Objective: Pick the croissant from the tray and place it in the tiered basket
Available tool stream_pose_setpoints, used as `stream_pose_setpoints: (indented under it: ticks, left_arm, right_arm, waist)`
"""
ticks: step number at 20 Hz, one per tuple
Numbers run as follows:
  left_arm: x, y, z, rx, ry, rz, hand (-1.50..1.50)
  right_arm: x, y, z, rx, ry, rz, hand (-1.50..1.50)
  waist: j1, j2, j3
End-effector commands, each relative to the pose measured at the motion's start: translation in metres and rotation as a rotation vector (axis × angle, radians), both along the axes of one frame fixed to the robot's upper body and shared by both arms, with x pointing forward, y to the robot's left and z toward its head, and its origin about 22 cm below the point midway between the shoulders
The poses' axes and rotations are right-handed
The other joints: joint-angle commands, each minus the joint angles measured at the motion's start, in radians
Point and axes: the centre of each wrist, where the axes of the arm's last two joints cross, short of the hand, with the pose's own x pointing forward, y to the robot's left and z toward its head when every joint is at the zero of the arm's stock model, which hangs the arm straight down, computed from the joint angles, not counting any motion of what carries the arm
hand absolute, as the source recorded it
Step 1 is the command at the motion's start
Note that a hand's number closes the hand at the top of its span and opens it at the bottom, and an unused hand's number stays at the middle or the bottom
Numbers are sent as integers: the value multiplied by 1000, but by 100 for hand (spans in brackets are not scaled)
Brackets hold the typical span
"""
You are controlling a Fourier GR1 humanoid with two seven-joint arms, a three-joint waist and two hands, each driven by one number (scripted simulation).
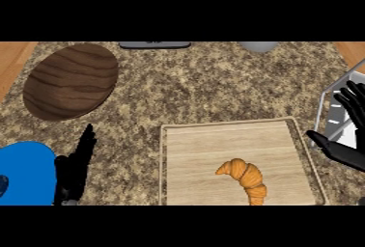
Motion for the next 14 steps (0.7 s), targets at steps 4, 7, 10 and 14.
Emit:
stream_pose_setpoints:
  ticks: [4, 7, 10, 14]
  left_arm:
    - [-6, -4, -8, 2, 24, 9, 0]
    - [-10, -6, -13, -4, 26, -2, 0]
    - [-2, -1, -6, 7, 21, -7, 0]
    - [-2, -2, 4, -8, 29, 0, 0]
  right_arm:
    - [-46, -1, 34, -259, 214, 195, -150]
    - [-47, 1, 54, -451, 331, 294, -150]
    - [-57, 9, 76, -667, 386, 332, -150]
    - [-71, 28, 101, -890, 444, 287, -150]
  waist:
    - [-12, -2, -5]
    - [1, 1, -6]
    - [-3, 0, -6]
    - [0, -2, -4]
